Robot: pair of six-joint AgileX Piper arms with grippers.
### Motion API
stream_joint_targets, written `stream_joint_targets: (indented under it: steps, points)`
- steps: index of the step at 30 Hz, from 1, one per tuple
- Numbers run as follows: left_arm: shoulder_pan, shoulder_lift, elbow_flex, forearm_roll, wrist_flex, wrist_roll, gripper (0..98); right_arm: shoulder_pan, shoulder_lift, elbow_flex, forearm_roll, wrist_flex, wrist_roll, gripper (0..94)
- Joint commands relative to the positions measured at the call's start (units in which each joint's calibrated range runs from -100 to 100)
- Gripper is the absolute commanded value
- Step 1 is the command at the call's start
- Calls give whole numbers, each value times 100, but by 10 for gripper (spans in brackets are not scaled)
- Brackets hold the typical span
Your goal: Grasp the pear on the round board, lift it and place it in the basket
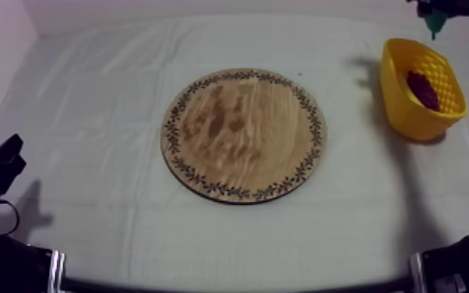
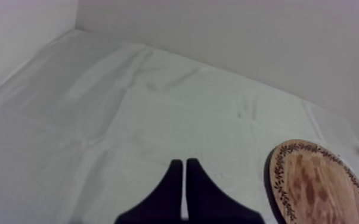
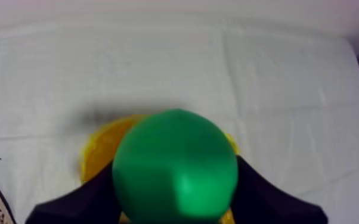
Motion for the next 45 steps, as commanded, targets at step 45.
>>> stream_joint_targets:
  steps: [45]
  points:
    - [0,0,0,-2,-1,1,1,180,-4911,5747,-2481,-4069,2144,611]
